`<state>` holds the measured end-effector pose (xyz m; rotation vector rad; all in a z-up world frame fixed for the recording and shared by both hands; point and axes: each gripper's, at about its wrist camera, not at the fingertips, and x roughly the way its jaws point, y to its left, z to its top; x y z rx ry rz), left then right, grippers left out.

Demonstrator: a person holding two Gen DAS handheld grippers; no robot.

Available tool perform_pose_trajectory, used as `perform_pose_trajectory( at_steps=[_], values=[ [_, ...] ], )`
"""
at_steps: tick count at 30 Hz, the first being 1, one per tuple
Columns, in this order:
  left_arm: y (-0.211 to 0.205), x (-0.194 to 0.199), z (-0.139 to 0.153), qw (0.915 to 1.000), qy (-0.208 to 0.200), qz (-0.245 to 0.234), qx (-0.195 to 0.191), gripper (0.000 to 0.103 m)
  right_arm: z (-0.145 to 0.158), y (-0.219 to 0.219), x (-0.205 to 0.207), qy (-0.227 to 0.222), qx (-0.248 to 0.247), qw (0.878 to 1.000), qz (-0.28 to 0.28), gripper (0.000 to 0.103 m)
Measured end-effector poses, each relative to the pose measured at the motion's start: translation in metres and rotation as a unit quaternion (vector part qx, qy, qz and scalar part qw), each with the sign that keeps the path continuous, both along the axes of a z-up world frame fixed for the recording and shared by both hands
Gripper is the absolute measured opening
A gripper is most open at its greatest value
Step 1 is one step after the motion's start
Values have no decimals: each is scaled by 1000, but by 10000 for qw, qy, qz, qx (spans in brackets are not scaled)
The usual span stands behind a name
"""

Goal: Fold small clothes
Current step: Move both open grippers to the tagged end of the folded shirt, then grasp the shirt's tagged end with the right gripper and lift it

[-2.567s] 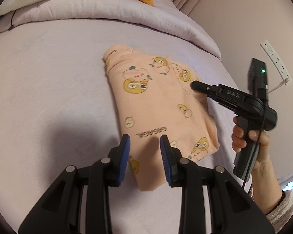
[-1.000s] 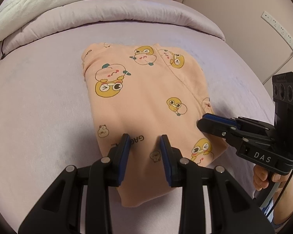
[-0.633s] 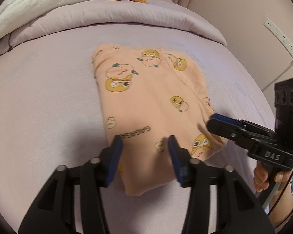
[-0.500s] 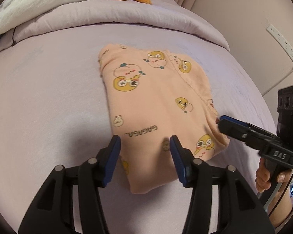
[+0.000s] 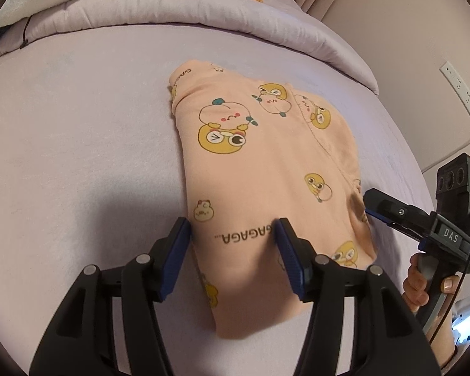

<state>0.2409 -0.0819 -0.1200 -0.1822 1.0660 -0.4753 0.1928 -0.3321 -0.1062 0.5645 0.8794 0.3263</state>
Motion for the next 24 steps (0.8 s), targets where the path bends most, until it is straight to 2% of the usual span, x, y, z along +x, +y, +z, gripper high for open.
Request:
perform_pose_trajectory(
  at_steps=[12, 24],
  values=[
    [2, 16, -8, 9994, 166, 54, -284, 61, -13, 11, 22, 99, 102, 9998, 139, 69],
    [-4, 28, -12, 9994, 114, 9, -324, 64, -12, 29, 37, -51, -169, 9992, 363, 69]
  ],
)
